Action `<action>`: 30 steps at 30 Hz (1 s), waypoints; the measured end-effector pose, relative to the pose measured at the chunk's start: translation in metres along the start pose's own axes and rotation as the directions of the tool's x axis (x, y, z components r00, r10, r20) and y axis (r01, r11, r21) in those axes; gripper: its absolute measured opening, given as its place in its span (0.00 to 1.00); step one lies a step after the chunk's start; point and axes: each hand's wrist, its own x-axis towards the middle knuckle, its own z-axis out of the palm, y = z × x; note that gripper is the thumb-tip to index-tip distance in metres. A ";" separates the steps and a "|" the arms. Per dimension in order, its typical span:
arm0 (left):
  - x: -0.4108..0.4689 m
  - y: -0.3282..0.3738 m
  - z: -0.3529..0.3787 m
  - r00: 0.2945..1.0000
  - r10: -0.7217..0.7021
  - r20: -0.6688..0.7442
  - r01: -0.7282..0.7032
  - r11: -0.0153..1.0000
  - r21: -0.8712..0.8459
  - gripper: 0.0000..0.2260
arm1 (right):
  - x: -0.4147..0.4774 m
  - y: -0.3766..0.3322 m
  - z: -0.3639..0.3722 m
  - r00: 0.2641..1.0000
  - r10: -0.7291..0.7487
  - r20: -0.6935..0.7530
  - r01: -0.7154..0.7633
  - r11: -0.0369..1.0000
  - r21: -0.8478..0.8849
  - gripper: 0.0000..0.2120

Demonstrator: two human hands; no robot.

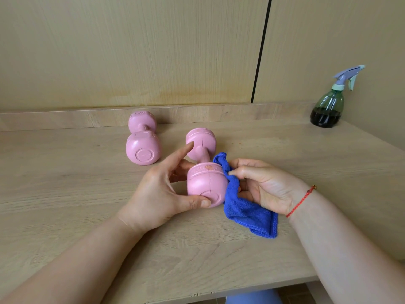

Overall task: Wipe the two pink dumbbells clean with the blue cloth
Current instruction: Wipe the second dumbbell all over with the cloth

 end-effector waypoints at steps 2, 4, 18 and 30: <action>0.000 0.001 0.000 1.000 -0.002 0.002 0.002 1.000 0.000 0.50 | -0.001 0.001 -0.001 0.999 0.000 0.039 0.001 1.000 -0.022 0.16; -0.001 0.001 0.000 1.000 -0.002 0.002 0.002 1.000 0.004 0.50 | -0.001 0.001 -0.002 0.999 -0.001 0.046 0.002 0.999 -0.032 0.19; 0.000 0.000 -0.002 1.000 -0.005 0.003 0.005 1.000 -0.004 0.48 | 0.005 0.000 0.007 0.989 0.008 -0.151 -0.020 0.997 -0.075 0.02; -0.001 0.002 0.000 1.000 -0.009 0.001 0.009 1.000 0.003 0.48 | 0.002 -0.019 0.022 0.978 0.043 -0.203 -0.109 0.940 -0.325 0.18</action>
